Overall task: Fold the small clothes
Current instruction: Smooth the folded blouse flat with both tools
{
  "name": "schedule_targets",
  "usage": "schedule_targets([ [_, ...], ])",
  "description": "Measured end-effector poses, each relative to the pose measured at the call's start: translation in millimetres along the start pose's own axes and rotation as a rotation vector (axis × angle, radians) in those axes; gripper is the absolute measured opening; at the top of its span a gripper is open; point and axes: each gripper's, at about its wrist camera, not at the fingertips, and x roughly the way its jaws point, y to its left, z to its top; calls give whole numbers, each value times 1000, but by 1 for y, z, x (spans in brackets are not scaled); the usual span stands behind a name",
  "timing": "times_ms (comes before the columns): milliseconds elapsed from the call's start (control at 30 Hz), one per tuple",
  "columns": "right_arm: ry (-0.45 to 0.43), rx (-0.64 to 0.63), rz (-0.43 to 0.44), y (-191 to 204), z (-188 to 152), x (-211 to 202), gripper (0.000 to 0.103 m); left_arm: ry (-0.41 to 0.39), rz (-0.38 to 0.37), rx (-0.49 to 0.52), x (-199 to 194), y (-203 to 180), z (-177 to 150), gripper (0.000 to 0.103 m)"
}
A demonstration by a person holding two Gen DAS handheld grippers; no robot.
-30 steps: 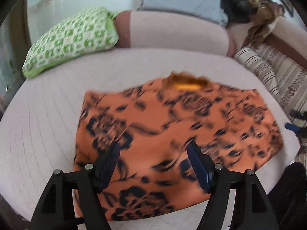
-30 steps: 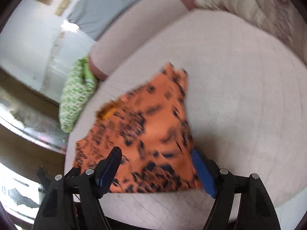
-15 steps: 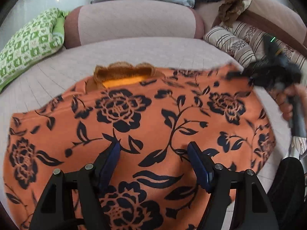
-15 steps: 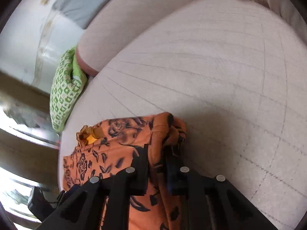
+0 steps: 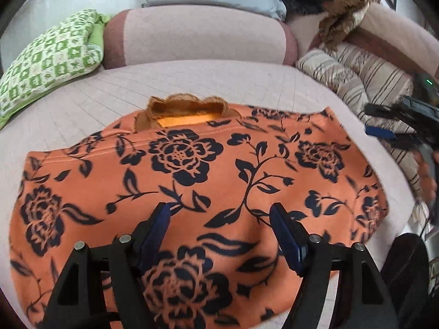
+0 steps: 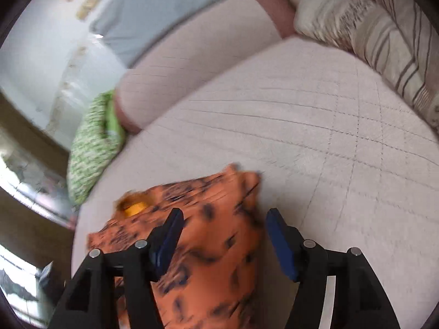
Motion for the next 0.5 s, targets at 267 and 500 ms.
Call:
schedule_targets([
  [267,204,252,105,-28,-96,37,62,88,40,-44,-4,15,-24,75],
  [500,87,300,67,-29,-92,-25,78,22,45,-46,-24,13,-23,75],
])
